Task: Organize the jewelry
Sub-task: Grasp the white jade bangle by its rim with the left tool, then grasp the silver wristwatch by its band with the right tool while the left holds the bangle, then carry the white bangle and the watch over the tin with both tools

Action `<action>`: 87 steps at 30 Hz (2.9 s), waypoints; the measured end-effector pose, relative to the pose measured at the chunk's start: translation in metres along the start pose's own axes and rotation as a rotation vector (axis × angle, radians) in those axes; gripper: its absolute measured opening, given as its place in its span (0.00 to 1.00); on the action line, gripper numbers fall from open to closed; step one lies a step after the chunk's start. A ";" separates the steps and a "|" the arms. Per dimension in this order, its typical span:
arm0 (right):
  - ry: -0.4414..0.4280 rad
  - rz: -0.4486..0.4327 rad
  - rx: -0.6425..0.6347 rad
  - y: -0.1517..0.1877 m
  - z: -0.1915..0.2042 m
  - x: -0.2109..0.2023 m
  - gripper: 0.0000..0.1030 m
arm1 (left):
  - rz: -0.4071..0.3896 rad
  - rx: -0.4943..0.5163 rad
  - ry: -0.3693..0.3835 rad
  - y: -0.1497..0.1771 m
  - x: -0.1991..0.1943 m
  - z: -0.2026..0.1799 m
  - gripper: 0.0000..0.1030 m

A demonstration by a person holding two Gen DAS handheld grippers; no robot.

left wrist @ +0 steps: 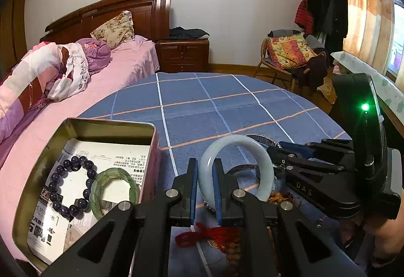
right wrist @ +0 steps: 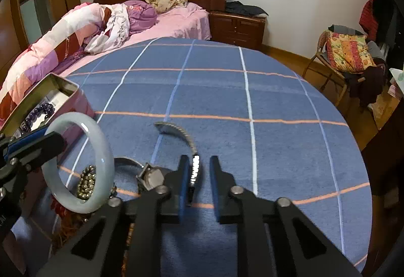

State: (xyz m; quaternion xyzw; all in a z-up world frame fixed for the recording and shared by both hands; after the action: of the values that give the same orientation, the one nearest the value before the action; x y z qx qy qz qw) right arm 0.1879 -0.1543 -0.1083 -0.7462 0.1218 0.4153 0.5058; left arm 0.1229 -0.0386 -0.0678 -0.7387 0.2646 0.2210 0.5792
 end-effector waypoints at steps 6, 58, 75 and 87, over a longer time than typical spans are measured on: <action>-0.017 -0.003 -0.035 0.000 0.007 -0.003 0.11 | 0.000 -0.007 0.002 -0.001 -0.001 0.002 0.10; -0.056 -0.256 0.022 -0.015 0.015 -0.055 0.06 | -0.076 -0.088 0.000 -0.018 -0.033 0.031 0.10; -0.089 -0.336 -0.057 -0.048 0.047 -0.083 0.05 | -0.126 -0.134 -0.024 -0.032 -0.060 0.063 0.10; -0.160 -0.378 -0.126 -0.071 0.089 -0.088 0.05 | -0.142 -0.182 -0.085 -0.032 -0.071 0.095 0.10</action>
State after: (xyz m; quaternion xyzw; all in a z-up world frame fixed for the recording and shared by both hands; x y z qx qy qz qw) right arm 0.1316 -0.0664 -0.0095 -0.7506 -0.0871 0.3776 0.5352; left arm 0.0876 0.0692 -0.0205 -0.7950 0.1655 0.2337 0.5347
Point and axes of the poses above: each gripper's, at about its wrist camera, not at the fingertips, and x roughly the way its jaws point, z to its left, y to its underside, the point moved 2 cm from there along x, roughly the way its jaws point, and after that the axes turned 13 degrees about -x, right-handed, at the moved point
